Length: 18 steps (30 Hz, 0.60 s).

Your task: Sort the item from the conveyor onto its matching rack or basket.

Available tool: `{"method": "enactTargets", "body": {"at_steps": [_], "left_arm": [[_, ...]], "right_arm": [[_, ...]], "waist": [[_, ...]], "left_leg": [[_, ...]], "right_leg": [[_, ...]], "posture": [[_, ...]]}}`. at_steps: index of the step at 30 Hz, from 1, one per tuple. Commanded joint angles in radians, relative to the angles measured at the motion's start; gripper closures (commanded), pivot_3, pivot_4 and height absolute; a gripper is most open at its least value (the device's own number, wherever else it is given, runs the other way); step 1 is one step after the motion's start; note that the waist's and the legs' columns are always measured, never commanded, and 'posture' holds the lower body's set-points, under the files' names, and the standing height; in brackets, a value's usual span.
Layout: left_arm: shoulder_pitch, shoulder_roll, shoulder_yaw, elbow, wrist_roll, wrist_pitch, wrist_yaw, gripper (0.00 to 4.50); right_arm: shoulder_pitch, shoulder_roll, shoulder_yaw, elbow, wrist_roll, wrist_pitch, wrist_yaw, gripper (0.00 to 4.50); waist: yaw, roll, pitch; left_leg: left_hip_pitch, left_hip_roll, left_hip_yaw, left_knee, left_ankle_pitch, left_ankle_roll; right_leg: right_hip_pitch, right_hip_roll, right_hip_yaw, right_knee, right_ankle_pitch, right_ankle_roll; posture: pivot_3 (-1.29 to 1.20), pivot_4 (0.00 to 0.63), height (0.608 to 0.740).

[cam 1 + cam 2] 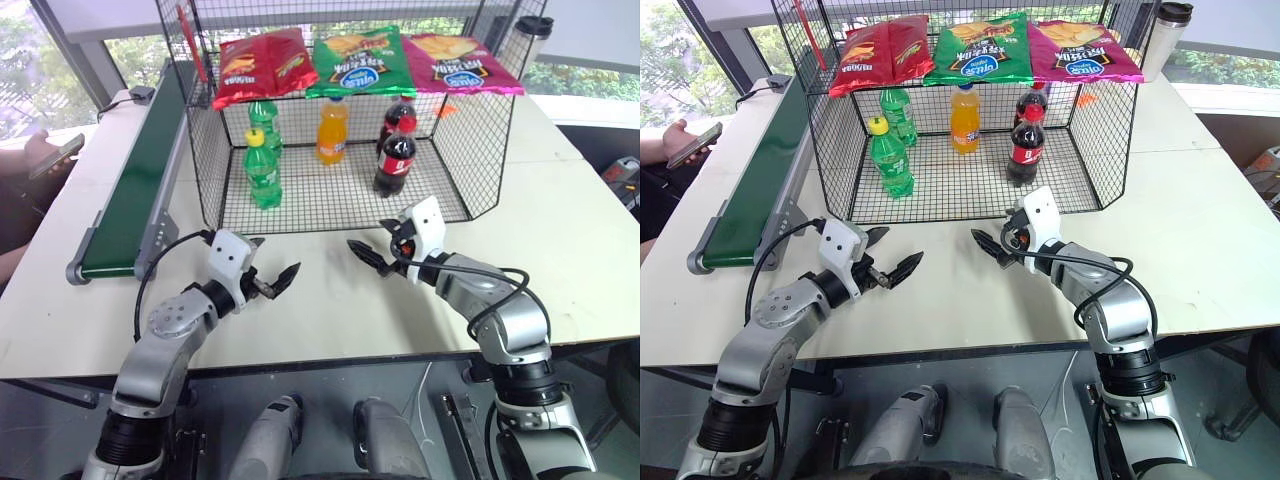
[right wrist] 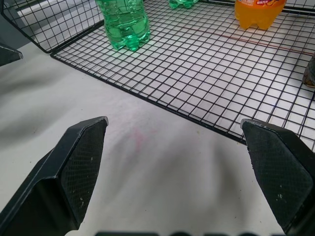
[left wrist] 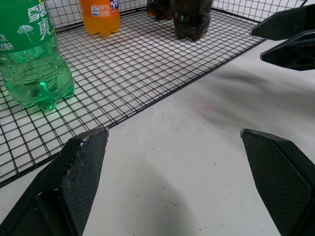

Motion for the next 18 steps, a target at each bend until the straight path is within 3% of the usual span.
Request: {"method": "enactTargets", "body": {"at_steps": [1,18], "left_arm": [[-0.013,-0.005,0.006,-0.036,-0.02,-0.012,-0.002,0.0],[-0.019,0.007,-0.001,-0.026,-0.015,0.003,-0.005,0.0]], "right_arm": [[0.002,-0.004,-0.015,-0.051,0.013,-0.005,0.001,0.02],[0.041,-0.054,-0.01,-0.123,0.045,-0.024,0.085,0.02]], "waist": [[0.0,0.0,0.0],[0.0,0.0,0.0]], "left_leg": [[0.0,0.0,0.0,0.0,0.0,0.0],[0.0,0.0,0.001,0.0,0.0,0.0]], "right_leg": [[0.0,0.0,0.0,0.0,0.0,0.0],[0.0,0.0,0.0,0.0,0.0,0.0]], "posture": [[0.0,0.15,0.739],[0.0,0.15,0.739]]}}
